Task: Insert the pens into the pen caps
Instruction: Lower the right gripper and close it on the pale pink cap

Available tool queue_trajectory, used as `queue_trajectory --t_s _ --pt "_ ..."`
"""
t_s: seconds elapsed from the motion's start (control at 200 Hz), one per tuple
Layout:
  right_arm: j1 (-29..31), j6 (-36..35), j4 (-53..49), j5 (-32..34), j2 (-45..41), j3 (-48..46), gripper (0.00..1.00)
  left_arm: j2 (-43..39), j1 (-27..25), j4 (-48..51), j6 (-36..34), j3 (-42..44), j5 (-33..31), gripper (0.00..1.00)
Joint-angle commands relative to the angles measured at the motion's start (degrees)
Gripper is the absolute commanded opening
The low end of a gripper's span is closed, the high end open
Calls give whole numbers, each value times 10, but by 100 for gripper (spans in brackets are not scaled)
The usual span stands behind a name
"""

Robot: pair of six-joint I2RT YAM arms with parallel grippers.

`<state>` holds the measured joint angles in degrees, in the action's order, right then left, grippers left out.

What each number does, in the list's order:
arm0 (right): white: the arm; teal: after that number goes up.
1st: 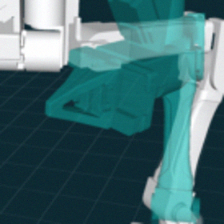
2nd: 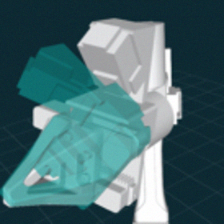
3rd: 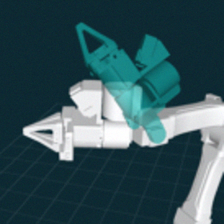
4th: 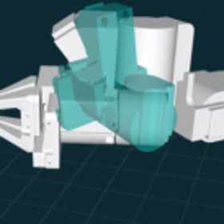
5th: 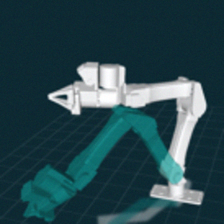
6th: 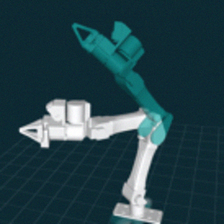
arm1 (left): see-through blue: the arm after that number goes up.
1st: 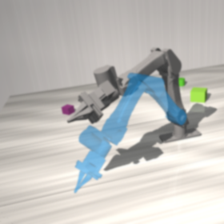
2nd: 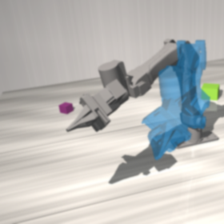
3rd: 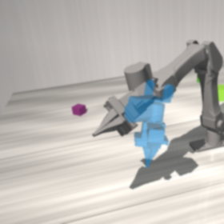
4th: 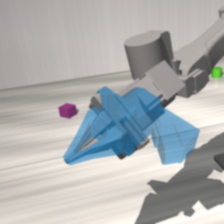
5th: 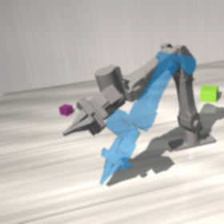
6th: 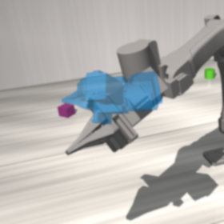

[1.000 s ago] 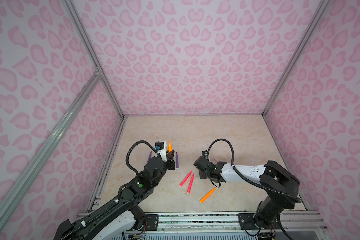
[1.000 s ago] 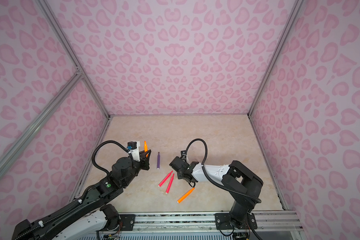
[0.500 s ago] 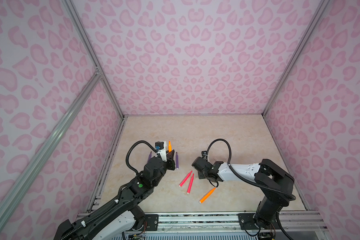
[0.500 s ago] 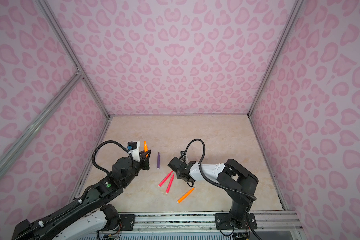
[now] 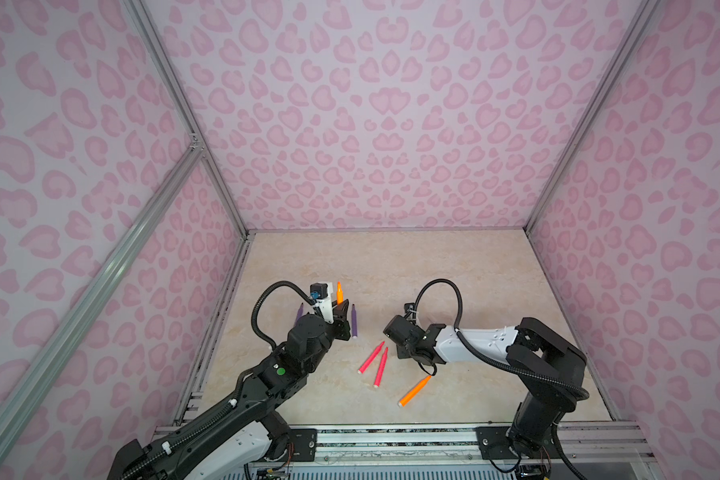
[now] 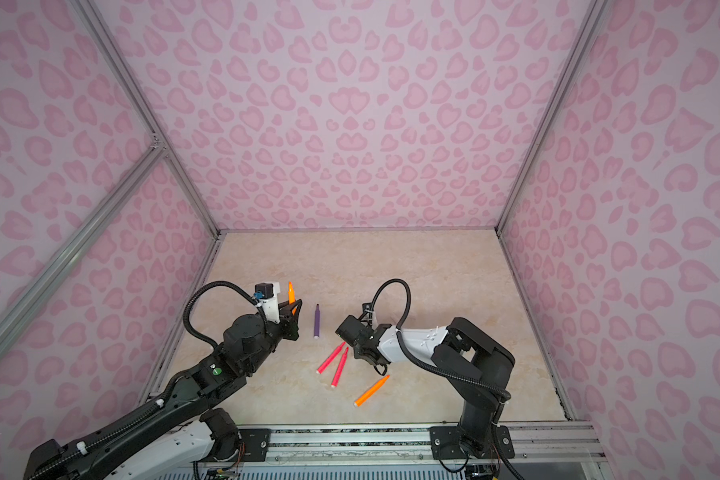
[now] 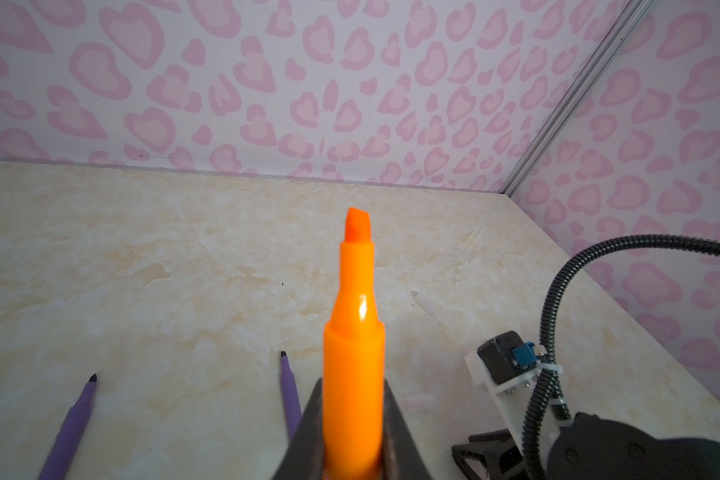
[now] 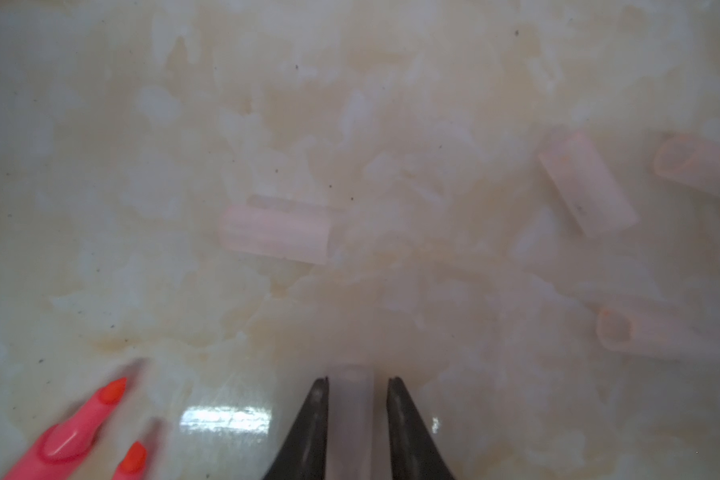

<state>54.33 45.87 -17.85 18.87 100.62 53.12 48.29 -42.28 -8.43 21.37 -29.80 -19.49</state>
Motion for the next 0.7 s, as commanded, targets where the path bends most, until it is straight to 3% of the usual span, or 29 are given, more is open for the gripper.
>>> queue_trajectory --t_s 0.0,0.365,0.695 --pt "0 5 -6 7 8 -2 28 -4 0 -9 -1 -7 3 4" --pt "-1 5 -5 2 16 3 28 -7 0 -8 -1 -7 3 4" --pt "-2 9 -3 8 4 -5 14 -5 0 -13 -5 -6 12 4"
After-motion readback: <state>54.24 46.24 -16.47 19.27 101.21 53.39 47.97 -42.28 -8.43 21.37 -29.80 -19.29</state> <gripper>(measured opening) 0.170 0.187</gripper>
